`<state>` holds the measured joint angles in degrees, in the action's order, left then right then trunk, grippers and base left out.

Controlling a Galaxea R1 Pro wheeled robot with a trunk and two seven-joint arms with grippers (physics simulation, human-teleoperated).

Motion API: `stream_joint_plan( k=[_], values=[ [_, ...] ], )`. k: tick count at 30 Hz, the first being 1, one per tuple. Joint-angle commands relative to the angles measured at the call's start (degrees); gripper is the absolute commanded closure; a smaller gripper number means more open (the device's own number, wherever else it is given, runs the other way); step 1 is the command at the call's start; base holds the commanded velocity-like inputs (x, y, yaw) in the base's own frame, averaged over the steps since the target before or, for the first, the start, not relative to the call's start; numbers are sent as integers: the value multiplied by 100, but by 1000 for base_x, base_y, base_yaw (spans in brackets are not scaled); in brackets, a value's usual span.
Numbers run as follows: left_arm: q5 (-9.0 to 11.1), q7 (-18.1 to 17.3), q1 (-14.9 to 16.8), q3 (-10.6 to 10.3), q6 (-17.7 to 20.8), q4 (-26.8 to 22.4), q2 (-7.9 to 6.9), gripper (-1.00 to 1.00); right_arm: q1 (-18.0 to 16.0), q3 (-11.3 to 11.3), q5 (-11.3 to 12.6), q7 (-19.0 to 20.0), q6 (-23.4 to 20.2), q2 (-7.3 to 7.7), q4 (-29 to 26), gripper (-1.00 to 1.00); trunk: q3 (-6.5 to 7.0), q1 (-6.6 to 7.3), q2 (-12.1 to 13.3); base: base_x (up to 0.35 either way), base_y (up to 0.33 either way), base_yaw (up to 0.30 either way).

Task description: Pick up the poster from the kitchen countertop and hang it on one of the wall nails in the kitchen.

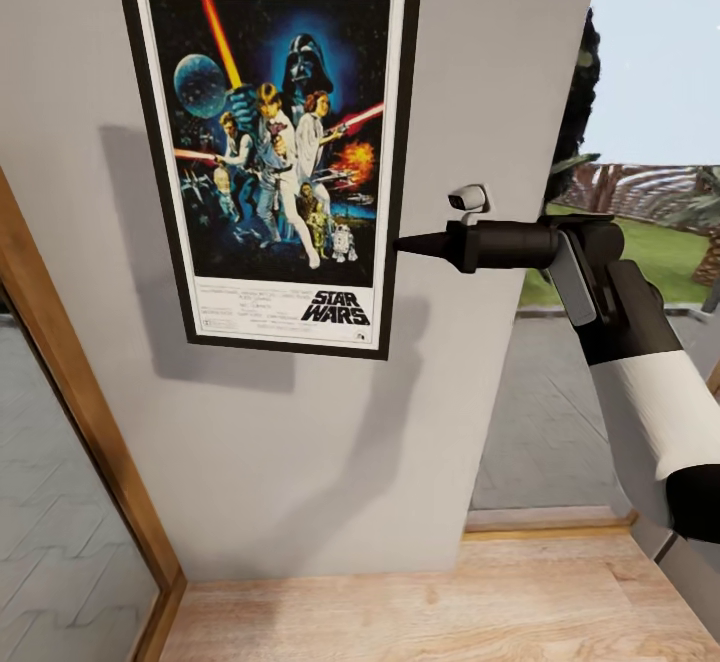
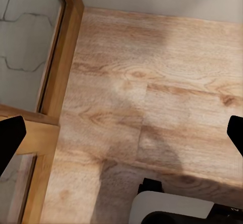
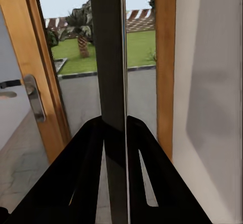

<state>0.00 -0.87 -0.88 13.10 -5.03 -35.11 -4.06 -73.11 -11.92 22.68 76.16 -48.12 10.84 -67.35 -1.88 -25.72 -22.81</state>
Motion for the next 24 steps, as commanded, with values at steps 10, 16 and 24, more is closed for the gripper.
stream_joint_plan(
  k=[10,16,24],
  values=[
    [0,-9,0,8,-7,-5,2,-100,-10,-12,37,4,-57,6,-29,100,-12,-6,-11,299,0,0],
    [0,-9,0,8,-7,-7,2,-100,-10,-6,35,4,-57,6,-40,100,-12,-6,-11,333,0,0],
    [0,-9,0,8,-7,-6,2,-100,-8,-7,36,4,-57,6,-42,100,-12,-6,-11,251,0,0]
  ],
)
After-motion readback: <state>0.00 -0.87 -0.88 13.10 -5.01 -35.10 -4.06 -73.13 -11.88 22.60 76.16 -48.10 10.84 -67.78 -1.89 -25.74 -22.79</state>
